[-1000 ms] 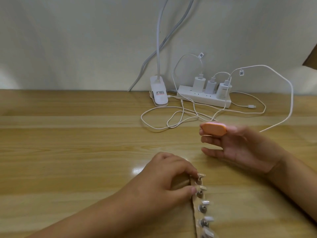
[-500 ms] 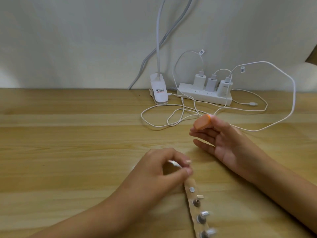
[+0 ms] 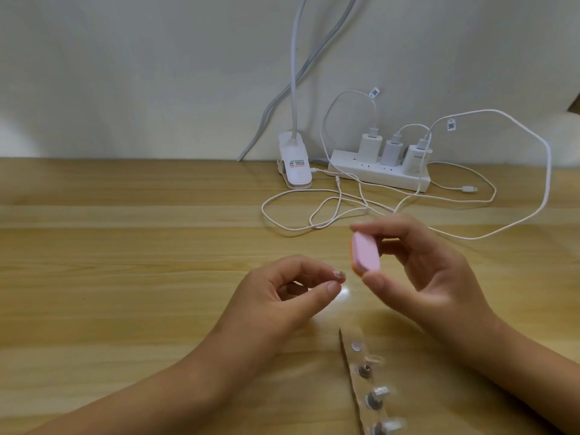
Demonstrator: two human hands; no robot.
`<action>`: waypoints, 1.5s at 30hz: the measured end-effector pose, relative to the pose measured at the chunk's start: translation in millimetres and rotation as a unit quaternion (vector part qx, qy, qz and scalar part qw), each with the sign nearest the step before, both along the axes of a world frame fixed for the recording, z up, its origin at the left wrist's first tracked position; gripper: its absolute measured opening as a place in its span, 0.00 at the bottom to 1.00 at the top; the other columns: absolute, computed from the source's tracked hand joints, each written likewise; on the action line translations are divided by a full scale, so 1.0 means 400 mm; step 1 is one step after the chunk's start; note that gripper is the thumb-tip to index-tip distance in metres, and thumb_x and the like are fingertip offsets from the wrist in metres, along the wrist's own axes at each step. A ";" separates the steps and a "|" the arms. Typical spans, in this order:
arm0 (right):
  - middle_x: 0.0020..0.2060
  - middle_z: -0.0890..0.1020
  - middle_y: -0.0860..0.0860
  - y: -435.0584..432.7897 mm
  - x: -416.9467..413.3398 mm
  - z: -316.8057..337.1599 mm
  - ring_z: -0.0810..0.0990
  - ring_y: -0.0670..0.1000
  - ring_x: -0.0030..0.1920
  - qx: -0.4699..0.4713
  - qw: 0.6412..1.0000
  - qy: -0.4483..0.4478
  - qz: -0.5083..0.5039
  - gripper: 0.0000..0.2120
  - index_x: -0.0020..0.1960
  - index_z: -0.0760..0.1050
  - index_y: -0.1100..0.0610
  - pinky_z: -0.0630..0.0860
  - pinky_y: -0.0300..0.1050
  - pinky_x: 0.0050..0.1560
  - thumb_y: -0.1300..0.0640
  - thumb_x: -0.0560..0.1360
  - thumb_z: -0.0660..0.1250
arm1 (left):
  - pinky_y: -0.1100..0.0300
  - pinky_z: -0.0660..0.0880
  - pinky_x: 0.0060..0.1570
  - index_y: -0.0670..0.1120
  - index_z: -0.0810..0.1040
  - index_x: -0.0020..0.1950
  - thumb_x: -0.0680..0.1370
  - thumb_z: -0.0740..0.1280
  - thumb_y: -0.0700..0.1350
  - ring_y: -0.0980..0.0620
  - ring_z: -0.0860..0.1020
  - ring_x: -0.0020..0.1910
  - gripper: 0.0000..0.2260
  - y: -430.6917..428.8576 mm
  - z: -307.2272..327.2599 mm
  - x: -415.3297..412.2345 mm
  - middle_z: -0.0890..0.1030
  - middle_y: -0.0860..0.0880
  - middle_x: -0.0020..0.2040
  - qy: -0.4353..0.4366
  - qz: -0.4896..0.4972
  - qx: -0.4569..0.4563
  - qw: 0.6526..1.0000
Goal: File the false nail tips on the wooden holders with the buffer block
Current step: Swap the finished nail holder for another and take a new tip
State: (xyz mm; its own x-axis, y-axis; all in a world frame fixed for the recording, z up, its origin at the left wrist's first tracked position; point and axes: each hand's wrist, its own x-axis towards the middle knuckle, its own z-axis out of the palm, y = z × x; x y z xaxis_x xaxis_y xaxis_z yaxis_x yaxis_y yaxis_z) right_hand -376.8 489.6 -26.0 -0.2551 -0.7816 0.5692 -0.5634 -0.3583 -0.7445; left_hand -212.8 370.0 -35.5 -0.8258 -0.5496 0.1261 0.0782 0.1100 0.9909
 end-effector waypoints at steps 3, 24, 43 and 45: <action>0.52 0.79 0.46 -0.004 0.005 -0.008 0.79 0.55 0.52 0.017 0.998 0.067 0.005 0.20 0.61 0.76 0.54 0.76 0.50 0.54 0.49 0.72 0.73 | 0.69 0.71 0.39 0.54 0.84 0.43 0.70 0.73 0.53 0.58 0.77 0.39 0.05 0.000 -0.004 0.000 0.83 0.54 0.40 0.000 -0.008 -0.018 1.000; 0.52 0.80 0.43 -0.008 0.009 -0.028 0.78 0.52 0.55 0.049 0.997 0.053 -0.017 0.17 0.57 0.77 0.50 0.75 0.48 0.57 0.49 0.70 0.71 | 0.60 0.72 0.45 0.56 0.83 0.43 0.73 0.69 0.50 0.52 0.79 0.44 0.03 0.001 -0.015 0.001 0.82 0.49 0.43 0.013 -0.022 -0.070 0.997; 0.53 0.82 0.49 -0.009 -0.009 -0.018 0.79 0.54 0.56 0.126 0.987 -0.101 -0.016 0.16 0.53 0.80 0.43 0.76 0.52 0.58 0.41 0.66 0.70 | 0.67 0.74 0.49 0.57 0.83 0.44 0.72 0.70 0.50 0.57 0.81 0.48 0.03 0.001 -0.022 0.000 0.85 0.57 0.45 0.006 -0.022 -0.068 0.997; 0.53 0.82 0.50 -0.003 -0.001 -0.011 0.79 0.53 0.56 0.097 0.990 -0.103 0.004 0.14 0.53 0.79 0.44 0.75 0.44 0.58 0.44 0.68 0.69 | 0.66 0.75 0.49 0.58 0.83 0.43 0.72 0.70 0.50 0.58 0.81 0.48 0.03 0.001 -0.022 -0.002 0.85 0.58 0.45 0.005 -0.023 -0.067 0.997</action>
